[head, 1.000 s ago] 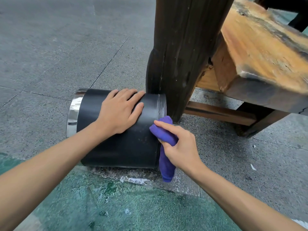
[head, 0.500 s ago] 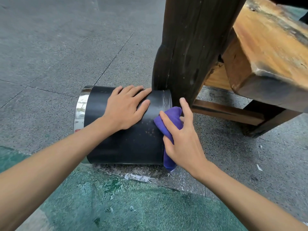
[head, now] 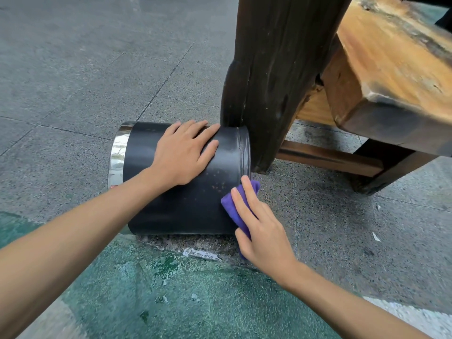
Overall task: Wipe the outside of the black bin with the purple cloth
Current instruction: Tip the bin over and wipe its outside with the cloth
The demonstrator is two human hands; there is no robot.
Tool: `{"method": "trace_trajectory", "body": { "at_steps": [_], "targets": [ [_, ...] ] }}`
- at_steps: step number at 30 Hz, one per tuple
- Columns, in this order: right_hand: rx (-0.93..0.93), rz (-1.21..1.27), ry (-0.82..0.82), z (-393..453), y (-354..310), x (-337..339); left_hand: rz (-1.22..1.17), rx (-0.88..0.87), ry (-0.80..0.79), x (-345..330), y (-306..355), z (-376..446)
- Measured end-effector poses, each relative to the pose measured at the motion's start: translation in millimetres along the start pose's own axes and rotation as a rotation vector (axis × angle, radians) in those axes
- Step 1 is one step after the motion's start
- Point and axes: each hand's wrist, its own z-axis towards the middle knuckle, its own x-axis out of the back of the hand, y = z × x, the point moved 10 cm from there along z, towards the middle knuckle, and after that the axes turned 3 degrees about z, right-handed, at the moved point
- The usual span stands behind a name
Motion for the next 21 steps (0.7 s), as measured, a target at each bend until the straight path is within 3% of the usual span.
{"method": "trace_trajectory", "body": {
  "at_steps": [5, 14, 18, 21],
  "targets": [
    [-0.041, 0.136, -0.016, -17.7, 1.7, -15.9, 0.016, -0.009, 0.04, 0.3, 11.9, -16.8],
    [-0.022, 0.144, -0.194, -61.8, 10.3, -53.1, 0.046, -0.025, 0.063, -1.6, 18.3, -33.1],
    [0.048, 0.165, -0.147, -58.3, 13.4, -43.6, 0.048, -0.028, 0.056, -3.4, 20.8, -38.5],
    [0.058, 0.266, -0.021, -50.7, 17.5, -21.8, 0.035, -0.043, 0.045, -3.6, 21.4, -43.7]
  ]
}}
